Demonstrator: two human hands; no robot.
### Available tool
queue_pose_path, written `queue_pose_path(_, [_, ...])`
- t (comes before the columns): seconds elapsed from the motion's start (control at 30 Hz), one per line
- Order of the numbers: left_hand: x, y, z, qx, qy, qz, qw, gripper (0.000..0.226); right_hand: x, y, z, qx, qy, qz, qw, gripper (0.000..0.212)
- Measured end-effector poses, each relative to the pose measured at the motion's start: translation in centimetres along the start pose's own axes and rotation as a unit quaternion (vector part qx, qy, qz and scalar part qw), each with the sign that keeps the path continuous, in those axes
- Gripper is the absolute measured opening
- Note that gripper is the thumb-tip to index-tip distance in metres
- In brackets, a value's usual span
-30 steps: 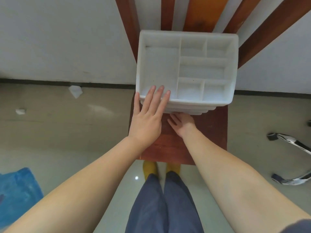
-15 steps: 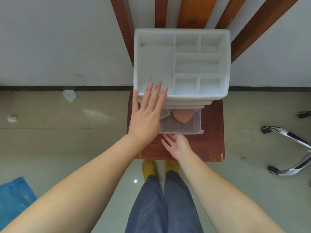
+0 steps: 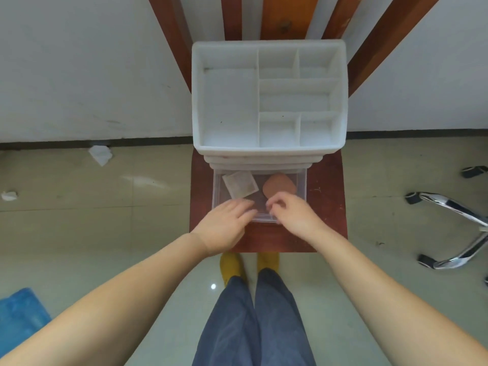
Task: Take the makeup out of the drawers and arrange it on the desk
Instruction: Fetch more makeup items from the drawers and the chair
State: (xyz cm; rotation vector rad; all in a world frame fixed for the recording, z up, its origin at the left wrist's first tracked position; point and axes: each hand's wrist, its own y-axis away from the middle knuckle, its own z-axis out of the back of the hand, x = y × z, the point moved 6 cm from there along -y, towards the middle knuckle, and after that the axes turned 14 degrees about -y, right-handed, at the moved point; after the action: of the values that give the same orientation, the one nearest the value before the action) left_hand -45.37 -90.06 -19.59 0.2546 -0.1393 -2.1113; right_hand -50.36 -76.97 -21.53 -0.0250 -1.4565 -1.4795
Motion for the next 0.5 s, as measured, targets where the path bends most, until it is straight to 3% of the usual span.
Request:
queue_pose_path(0.1, [3.2,-1.8,-4.2,0.118,0.028,0.208,0.971,0.057,0.6,-2.7,0.8,-0.043,0.287,0.051,0.955,0.055])
queue_pose_path(0.2, [4.2,-4.2,-6.7,0.160,-0.028,0.258,0.952,0.078,-0.5,-5.1,-0.9,-0.044,0.424,0.054,0.903,0.079])
queue_pose_path(0.33, [5.4,-6.1,-7.9,0.177,-0.100,0.256,0.945,0.089,-0.5,-6.7,-1.3,-0.100,0.430,0.097,0.892,0.065])
queue_pose_path(0.5, [4.9,-5.4,-6.3,0.167,0.008,0.248,0.954,0.101,0.1,-5.4,0.1,-0.077,0.317,0.113,0.939,0.066])
